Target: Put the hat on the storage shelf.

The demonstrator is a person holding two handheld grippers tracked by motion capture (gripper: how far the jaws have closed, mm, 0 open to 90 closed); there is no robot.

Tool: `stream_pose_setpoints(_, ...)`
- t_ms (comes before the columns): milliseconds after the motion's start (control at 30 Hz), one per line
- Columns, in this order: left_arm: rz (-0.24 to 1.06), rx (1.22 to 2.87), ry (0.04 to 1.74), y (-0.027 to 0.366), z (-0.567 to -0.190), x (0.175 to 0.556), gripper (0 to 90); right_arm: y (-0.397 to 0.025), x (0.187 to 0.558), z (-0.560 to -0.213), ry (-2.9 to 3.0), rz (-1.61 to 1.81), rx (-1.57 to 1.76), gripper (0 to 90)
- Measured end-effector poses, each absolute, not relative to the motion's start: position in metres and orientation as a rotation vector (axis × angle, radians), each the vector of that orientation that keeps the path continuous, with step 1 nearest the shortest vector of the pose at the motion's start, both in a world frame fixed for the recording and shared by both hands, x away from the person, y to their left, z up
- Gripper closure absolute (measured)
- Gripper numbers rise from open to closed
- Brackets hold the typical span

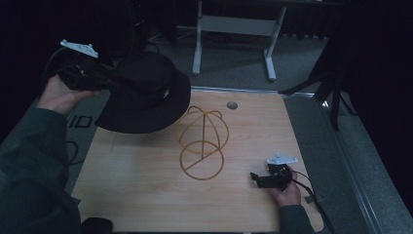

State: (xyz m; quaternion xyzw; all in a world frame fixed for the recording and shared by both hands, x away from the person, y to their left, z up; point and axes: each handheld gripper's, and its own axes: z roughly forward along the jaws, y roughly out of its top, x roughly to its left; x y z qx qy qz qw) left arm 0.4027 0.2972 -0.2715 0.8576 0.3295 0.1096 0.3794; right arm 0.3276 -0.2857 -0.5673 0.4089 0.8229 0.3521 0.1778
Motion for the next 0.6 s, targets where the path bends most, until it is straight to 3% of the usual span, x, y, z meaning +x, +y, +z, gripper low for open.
stream_pose_setpoints(600, 0.277, 2.161, 0.807, 0.2987, -0.2640, 0.3969, 88.7, -0.2857, 0.3275, -0.5673, 2.328, 0.996, 1.157, 11.2)
